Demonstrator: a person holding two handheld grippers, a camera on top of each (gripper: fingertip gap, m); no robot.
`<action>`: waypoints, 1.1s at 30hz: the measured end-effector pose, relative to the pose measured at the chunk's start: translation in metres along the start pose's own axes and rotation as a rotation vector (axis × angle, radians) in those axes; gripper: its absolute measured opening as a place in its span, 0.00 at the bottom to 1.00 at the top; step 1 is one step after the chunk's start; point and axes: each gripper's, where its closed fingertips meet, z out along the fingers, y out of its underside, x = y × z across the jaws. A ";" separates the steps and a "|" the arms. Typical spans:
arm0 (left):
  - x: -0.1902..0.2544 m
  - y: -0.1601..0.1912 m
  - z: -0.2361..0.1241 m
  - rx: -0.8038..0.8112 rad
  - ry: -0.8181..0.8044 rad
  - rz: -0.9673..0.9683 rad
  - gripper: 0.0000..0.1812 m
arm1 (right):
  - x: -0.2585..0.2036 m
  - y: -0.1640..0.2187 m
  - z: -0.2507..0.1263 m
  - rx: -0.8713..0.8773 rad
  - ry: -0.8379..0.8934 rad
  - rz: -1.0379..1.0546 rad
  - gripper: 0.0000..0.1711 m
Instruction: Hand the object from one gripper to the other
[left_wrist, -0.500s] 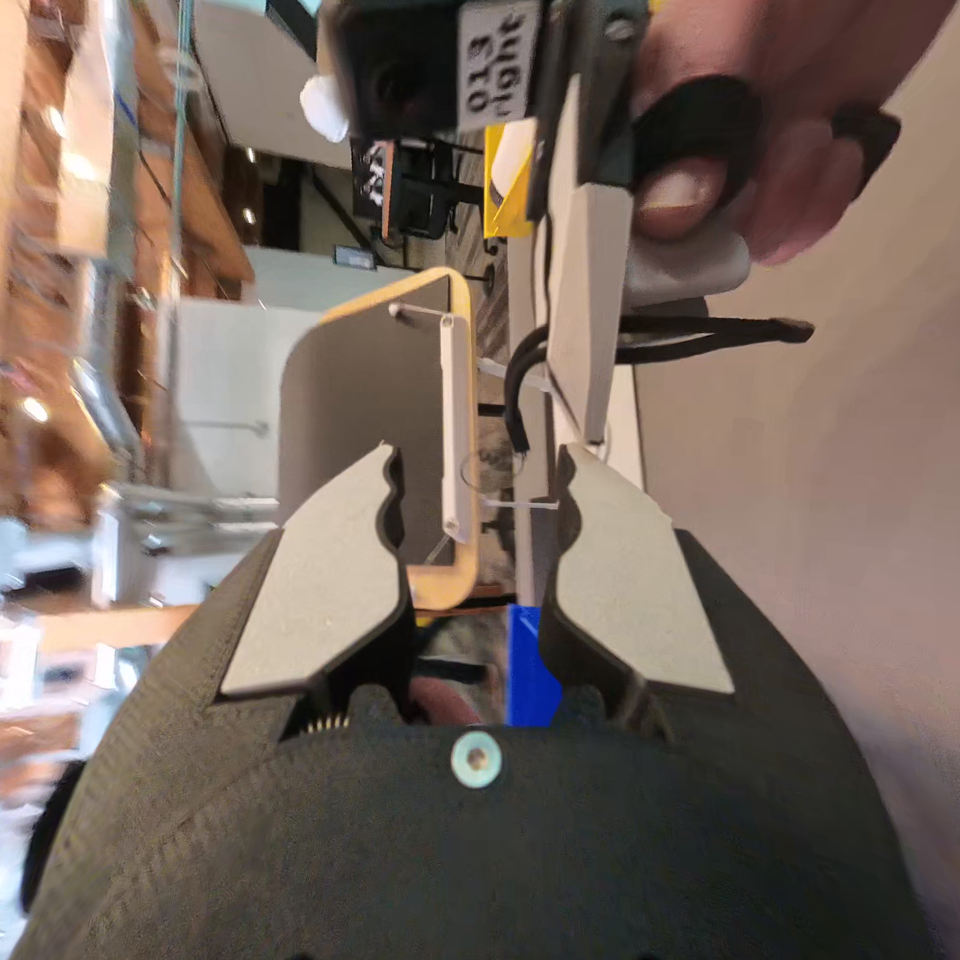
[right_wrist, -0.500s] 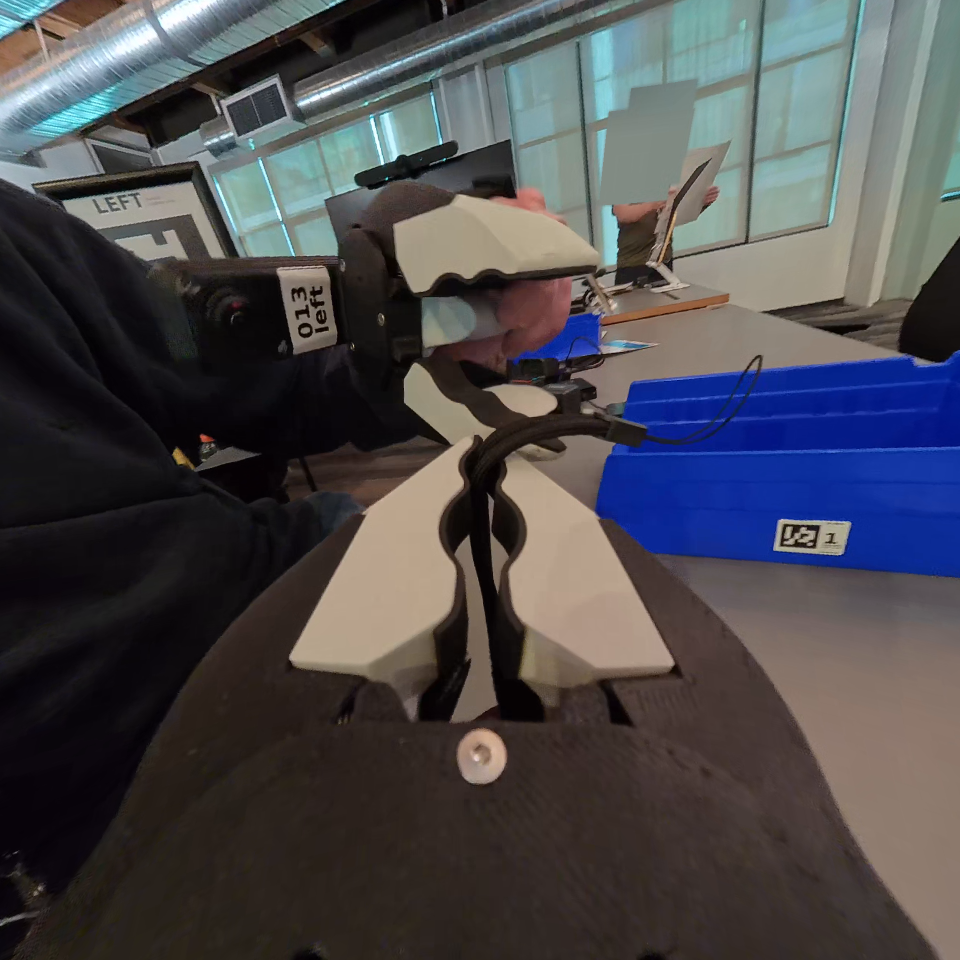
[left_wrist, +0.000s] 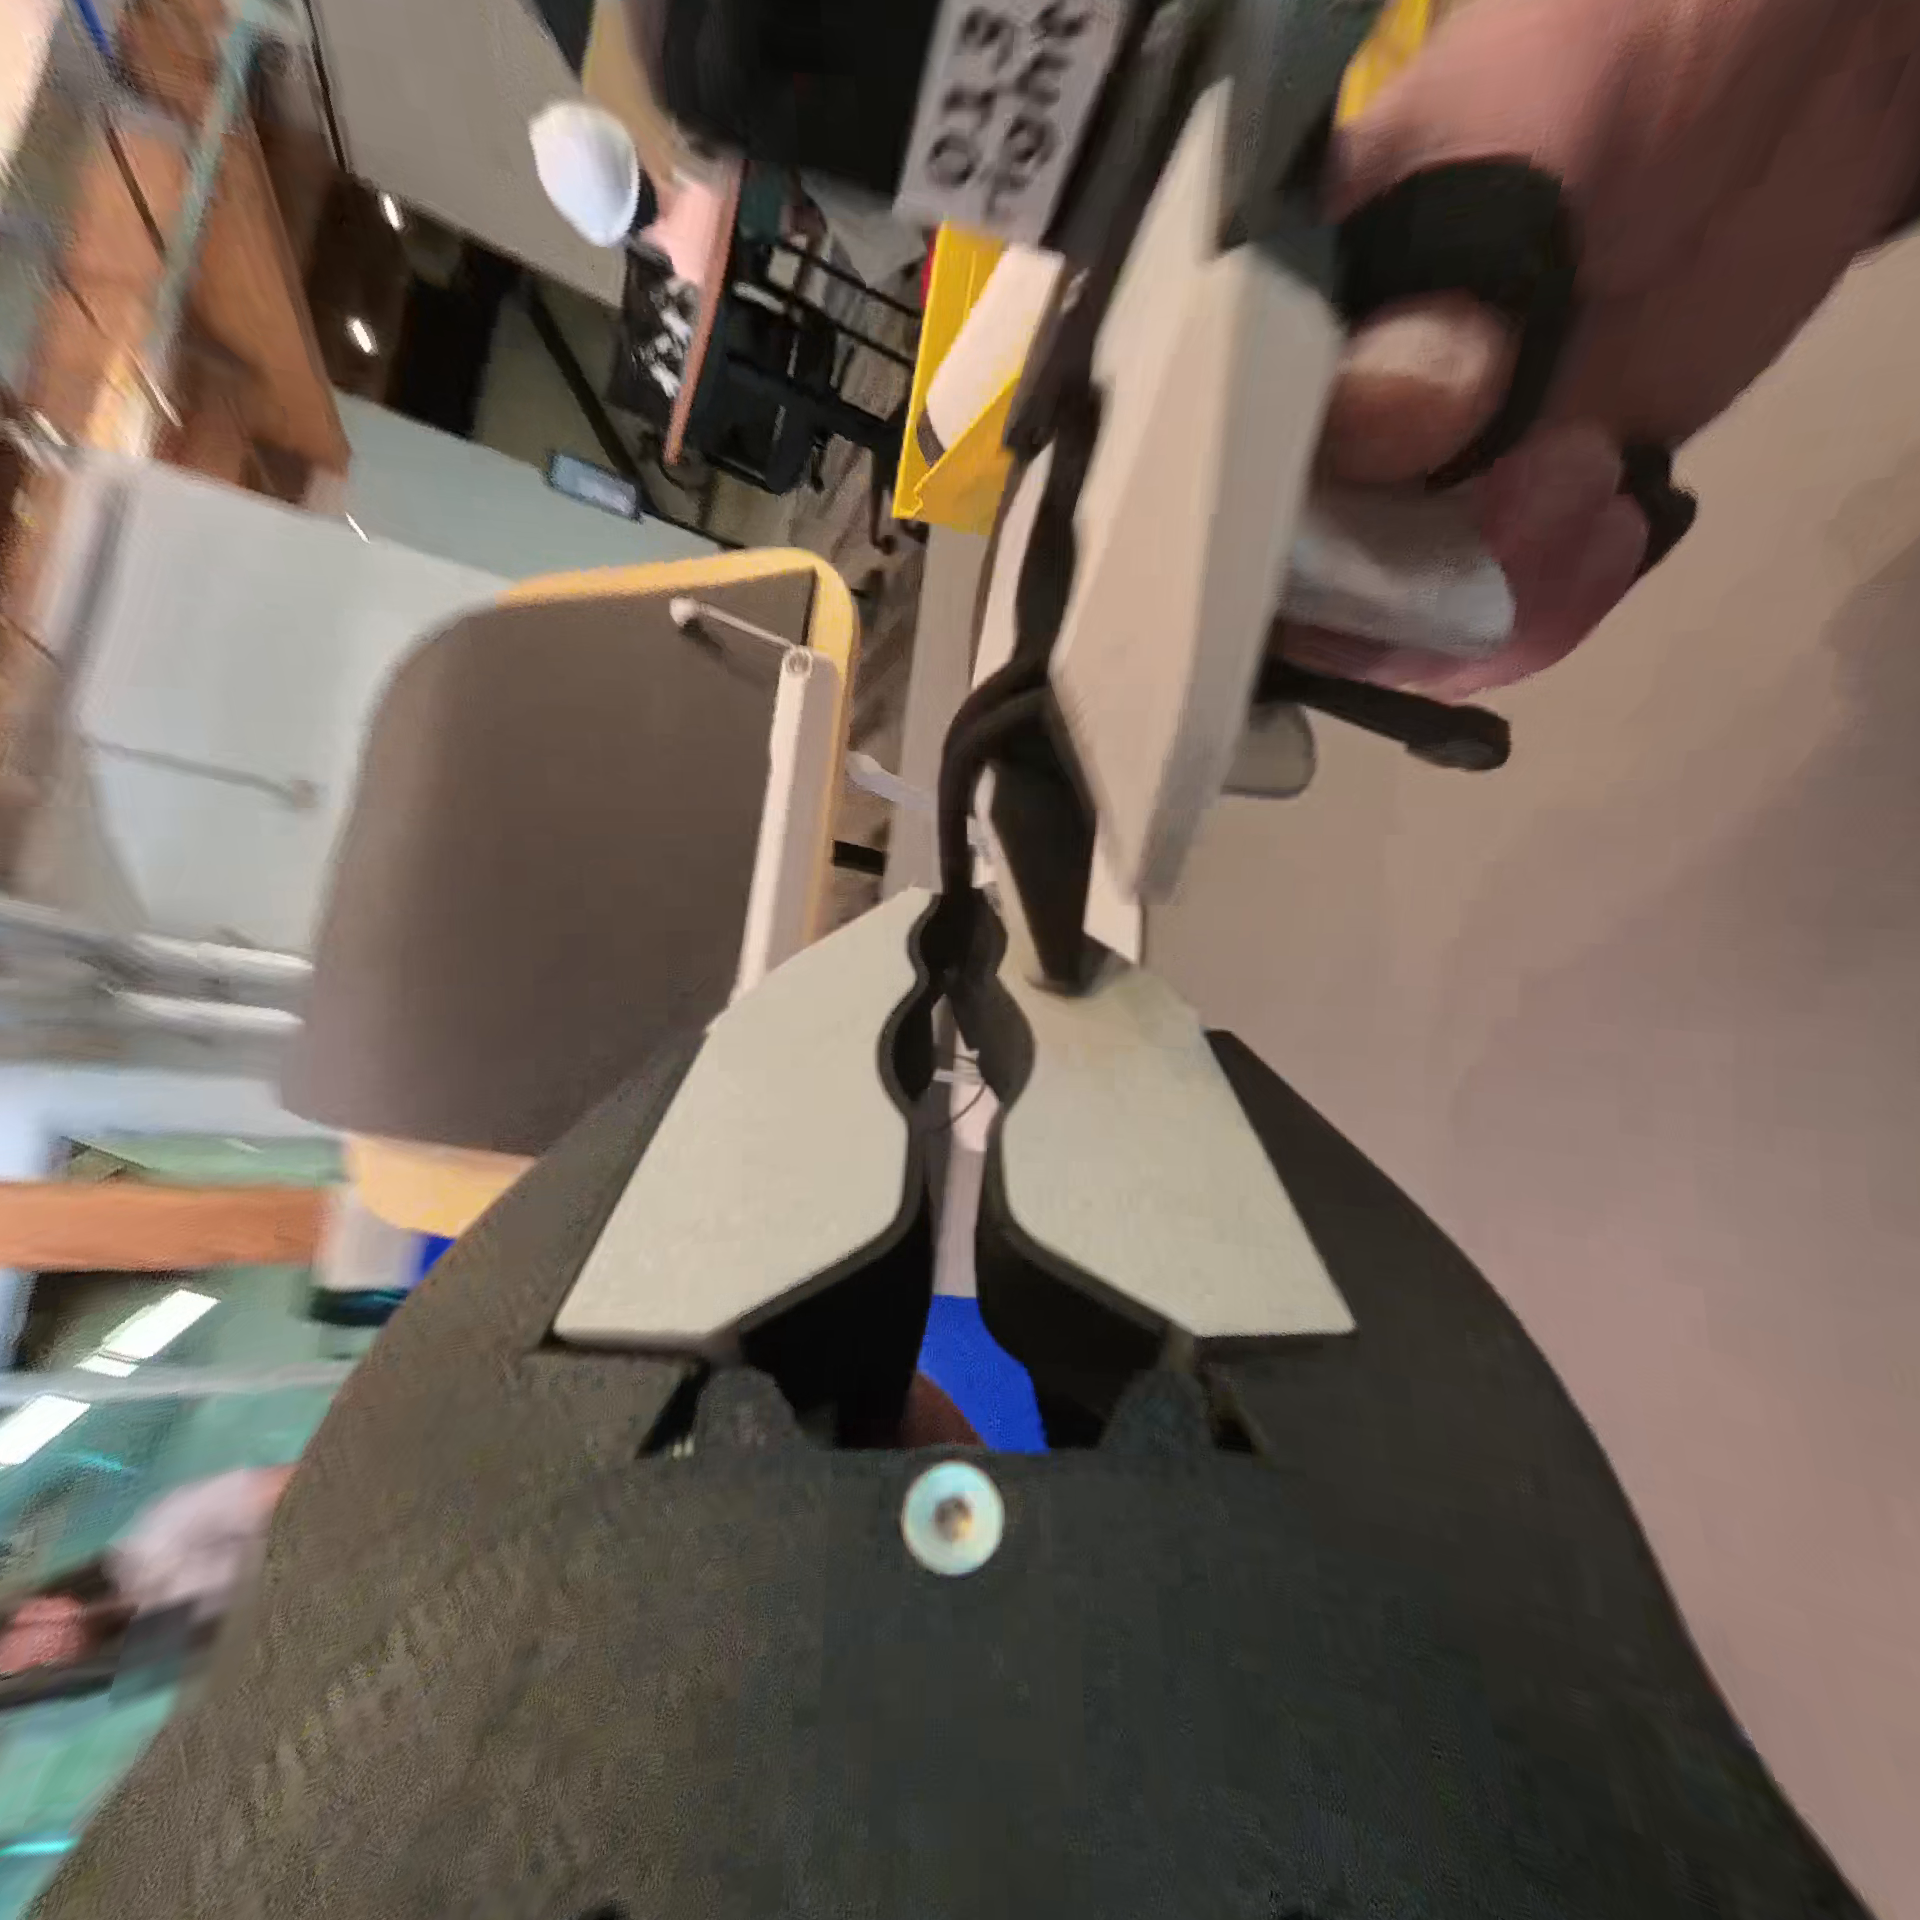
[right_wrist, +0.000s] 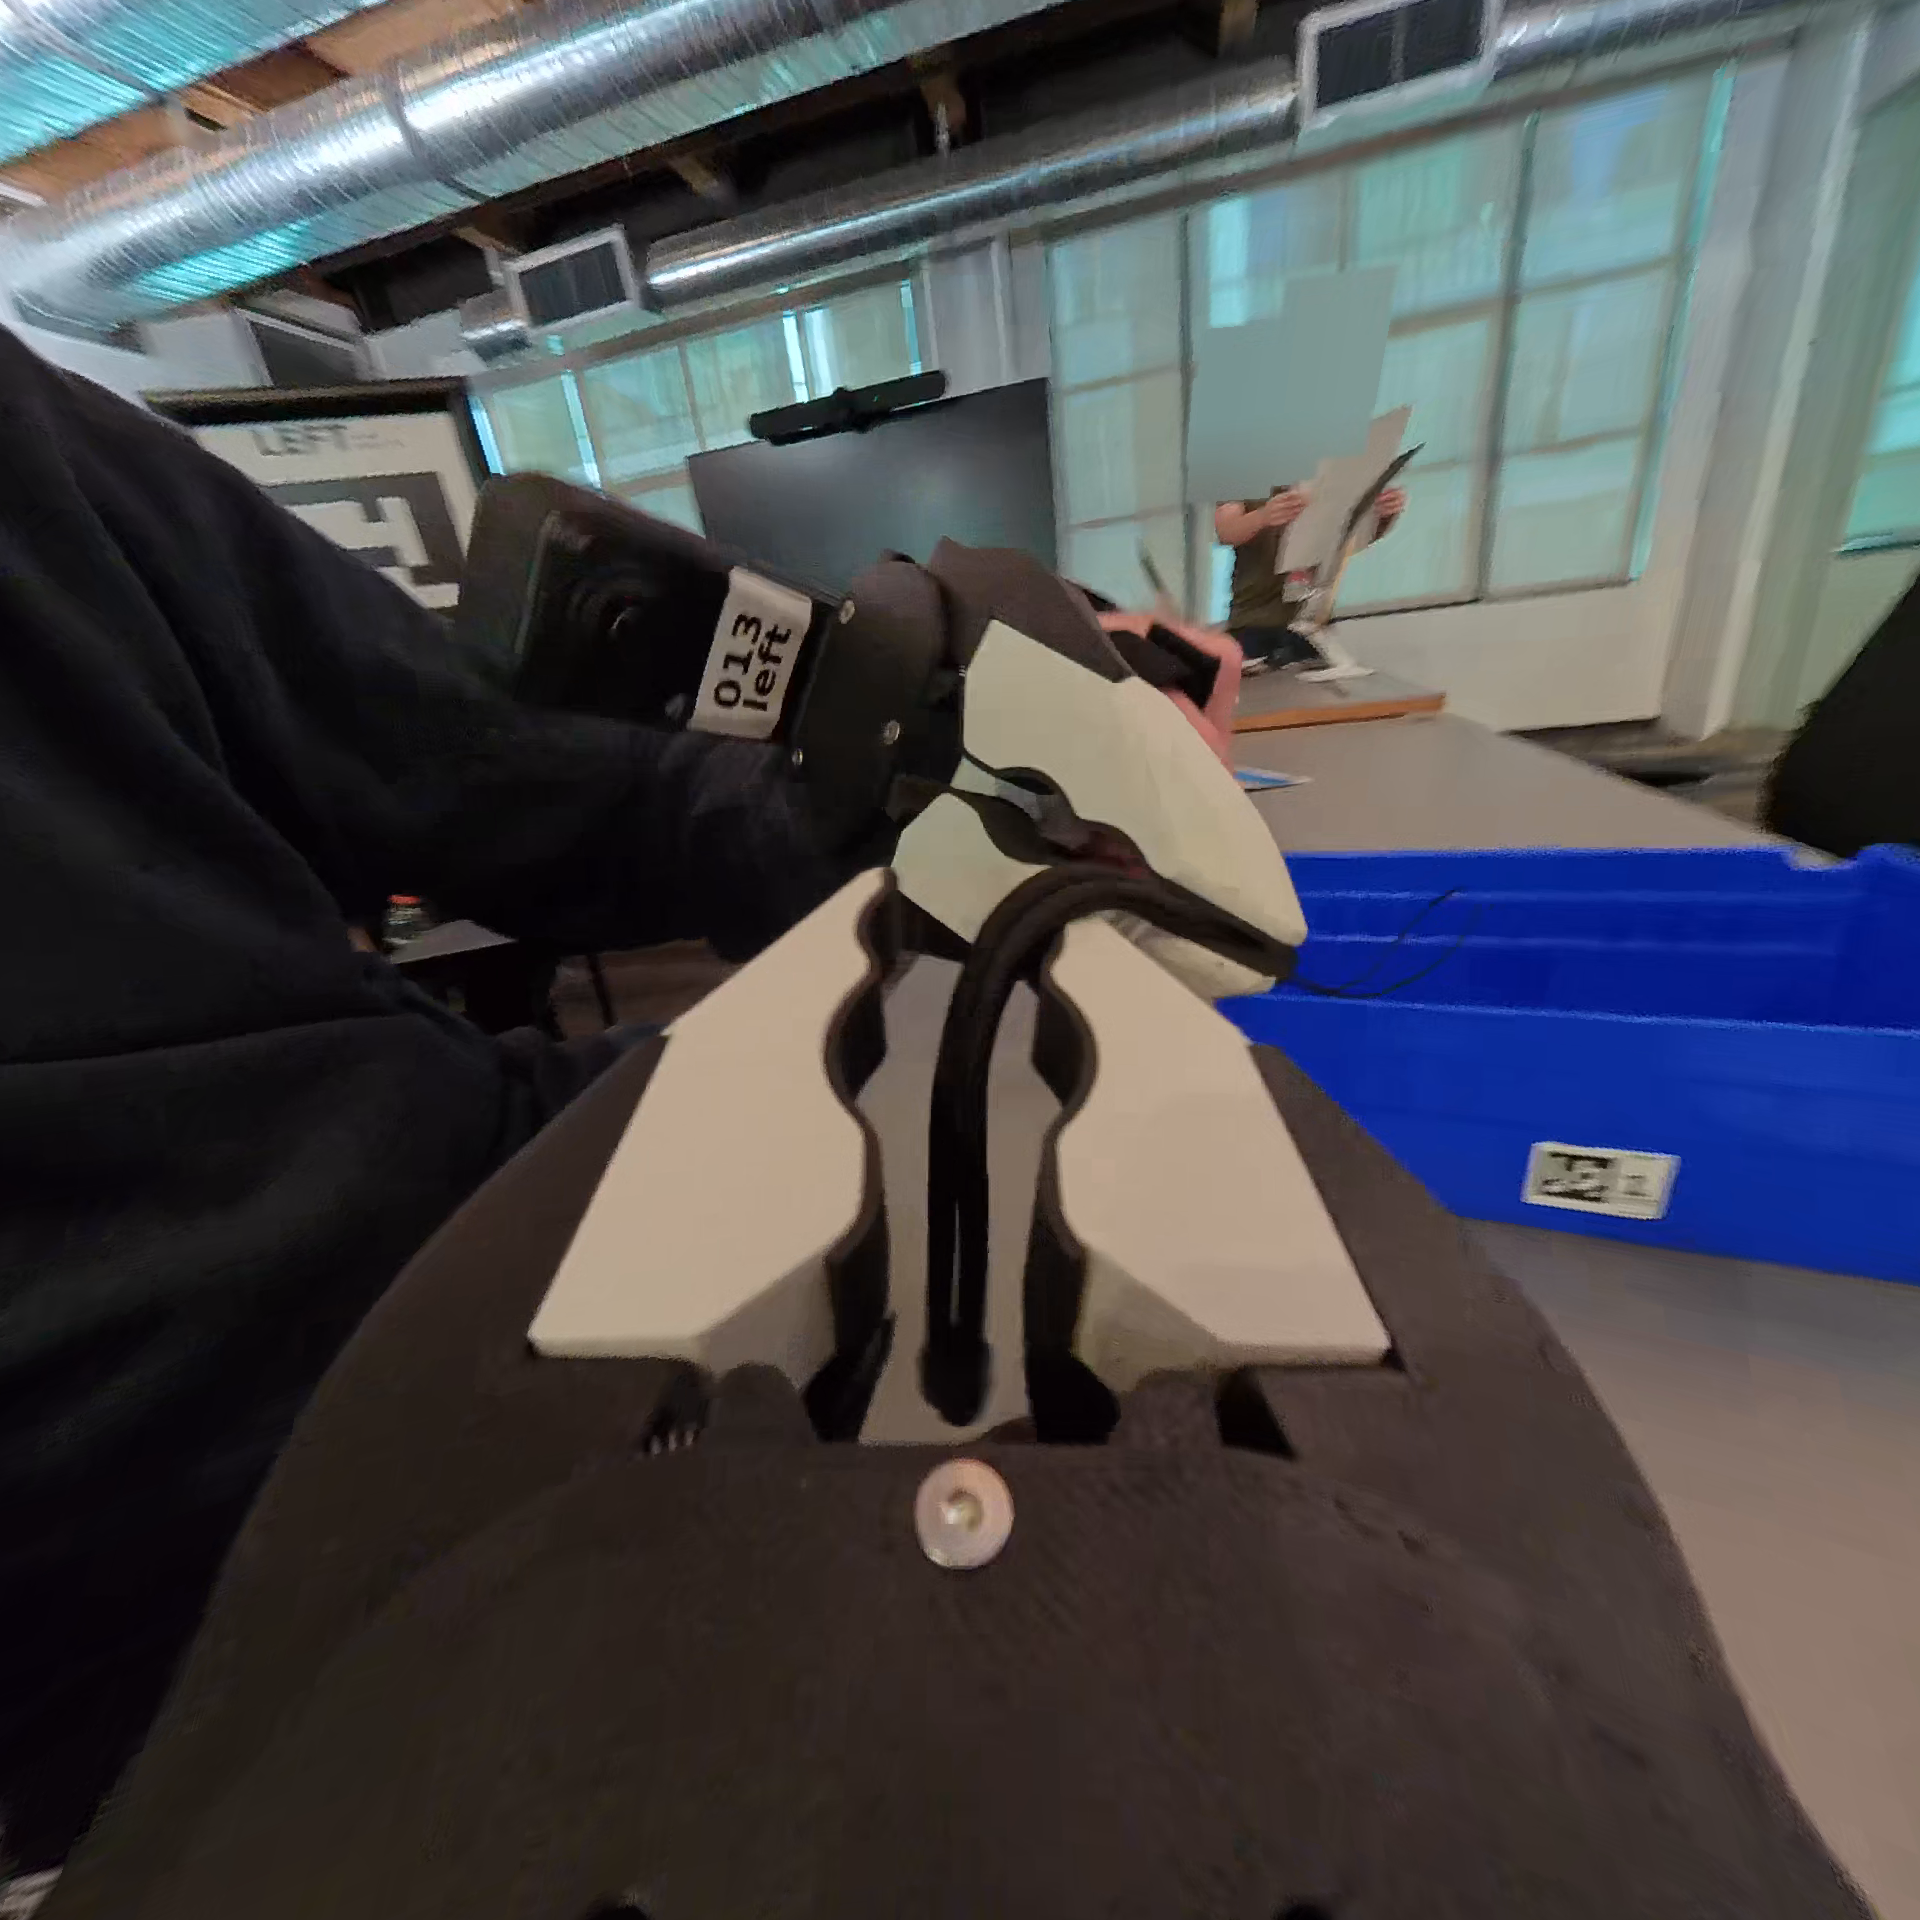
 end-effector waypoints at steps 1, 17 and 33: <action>-0.004 0.004 0.000 0.005 0.010 -0.092 0.01 | 0.003 -0.001 -0.002 -0.011 0.036 -0.035 0.17; -0.020 -0.002 -0.013 0.273 0.311 -0.953 0.01 | 0.035 0.008 -0.008 -0.092 0.250 -0.159 0.42; -0.002 -0.038 -0.016 0.465 0.536 -1.168 0.01 | 0.024 0.009 -0.003 -0.020 0.135 -0.058 0.02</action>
